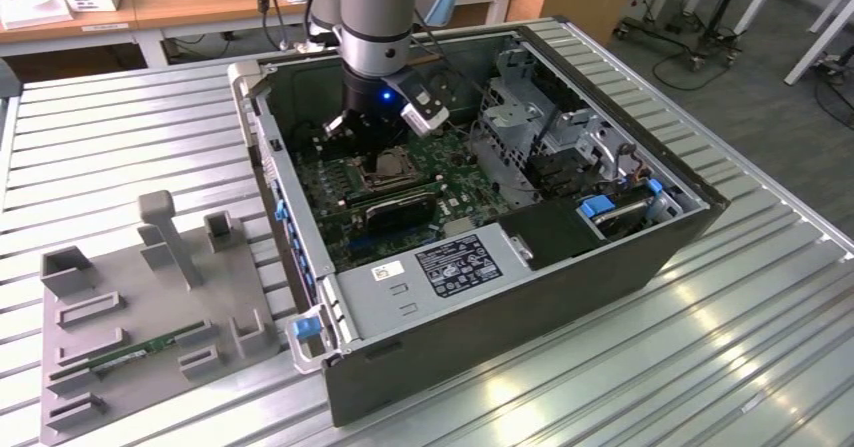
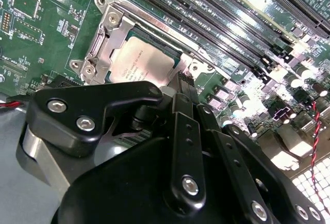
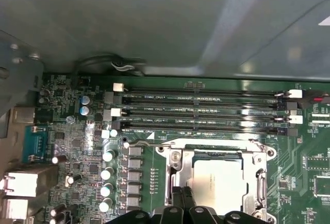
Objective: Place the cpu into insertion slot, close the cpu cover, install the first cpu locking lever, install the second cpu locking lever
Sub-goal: 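Close the cpu cover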
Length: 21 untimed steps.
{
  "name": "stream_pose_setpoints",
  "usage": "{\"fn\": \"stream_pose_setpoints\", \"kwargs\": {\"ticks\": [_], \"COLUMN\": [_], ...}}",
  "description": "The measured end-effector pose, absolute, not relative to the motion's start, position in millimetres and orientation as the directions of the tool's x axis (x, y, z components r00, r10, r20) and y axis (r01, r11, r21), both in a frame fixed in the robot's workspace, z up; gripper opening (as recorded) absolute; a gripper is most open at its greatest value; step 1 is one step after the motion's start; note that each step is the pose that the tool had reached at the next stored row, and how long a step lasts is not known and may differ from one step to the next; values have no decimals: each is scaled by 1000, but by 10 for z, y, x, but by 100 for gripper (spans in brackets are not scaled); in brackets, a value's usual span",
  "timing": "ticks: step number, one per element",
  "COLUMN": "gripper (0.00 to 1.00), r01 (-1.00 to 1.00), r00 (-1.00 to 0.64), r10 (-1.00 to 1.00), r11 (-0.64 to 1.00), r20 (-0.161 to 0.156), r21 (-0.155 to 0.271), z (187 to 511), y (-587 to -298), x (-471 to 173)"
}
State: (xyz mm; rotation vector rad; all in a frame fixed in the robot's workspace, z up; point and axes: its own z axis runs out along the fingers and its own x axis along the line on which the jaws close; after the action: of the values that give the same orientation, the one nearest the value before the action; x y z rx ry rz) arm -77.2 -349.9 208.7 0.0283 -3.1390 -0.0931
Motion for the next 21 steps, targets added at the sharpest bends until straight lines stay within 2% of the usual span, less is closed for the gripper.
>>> {"fn": "stream_pose_setpoints", "kwargs": {"ticks": [21], "gripper": [11], "r01": [-18], "r00": [-1000], "r10": [-18], "r11": [998], "r20": [0], "r21": [60], "z": [2041], "y": [-3449], "x": [-780]}}
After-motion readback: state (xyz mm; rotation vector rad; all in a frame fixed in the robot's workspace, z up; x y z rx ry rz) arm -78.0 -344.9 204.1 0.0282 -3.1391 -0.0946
